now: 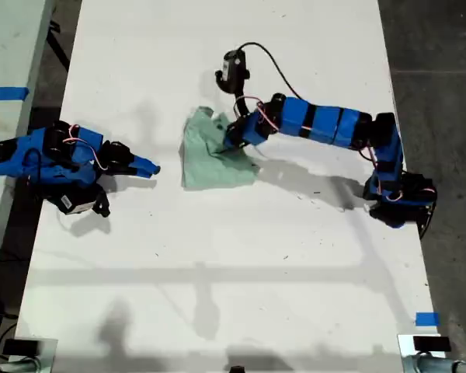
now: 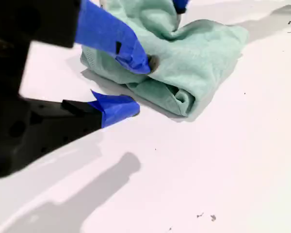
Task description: Fold tshirt
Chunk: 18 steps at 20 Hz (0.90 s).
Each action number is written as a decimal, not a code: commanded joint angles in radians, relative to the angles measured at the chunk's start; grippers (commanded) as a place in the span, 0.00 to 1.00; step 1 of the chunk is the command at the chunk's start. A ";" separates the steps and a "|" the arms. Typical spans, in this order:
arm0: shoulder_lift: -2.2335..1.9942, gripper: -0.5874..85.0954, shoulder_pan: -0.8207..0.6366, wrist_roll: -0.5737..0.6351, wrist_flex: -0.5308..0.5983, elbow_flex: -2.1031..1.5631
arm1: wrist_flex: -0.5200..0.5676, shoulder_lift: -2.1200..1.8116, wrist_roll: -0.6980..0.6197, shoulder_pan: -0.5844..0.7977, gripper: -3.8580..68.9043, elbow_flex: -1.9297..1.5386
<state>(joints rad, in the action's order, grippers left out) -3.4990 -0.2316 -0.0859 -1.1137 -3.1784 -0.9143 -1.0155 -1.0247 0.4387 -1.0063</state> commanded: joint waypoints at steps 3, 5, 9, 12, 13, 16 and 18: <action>-0.098 0.14 0.025 -0.012 0.003 -0.011 | 0.127 -0.114 -0.038 0.308 0.03 0.089; -0.098 0.14 0.025 -0.012 0.003 -0.011 | 0.046 -0.365 -0.054 0.336 0.03 -0.063; -0.098 0.14 0.025 -0.012 0.003 -0.011 | -0.209 -0.813 0.048 0.281 0.03 -0.494; -0.098 0.14 0.025 -0.012 0.003 -0.011 | -0.169 -1.181 0.225 0.166 0.03 -1.023; -0.098 0.14 0.025 -0.012 0.003 -0.011 | -0.160 -1.302 0.310 0.135 0.04 -1.192; -0.098 0.14 0.023 -0.012 0.003 -0.011 | -0.163 -1.778 0.617 0.043 0.05 -1.671; -0.098 0.14 0.023 -0.012 0.003 -0.011 | -0.328 -2.289 0.807 -0.064 0.05 -1.901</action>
<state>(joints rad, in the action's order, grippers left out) -3.4990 -0.2316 -0.0859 -1.1137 -3.1784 -1.1198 -2.7903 -0.3881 0.4648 -2.7090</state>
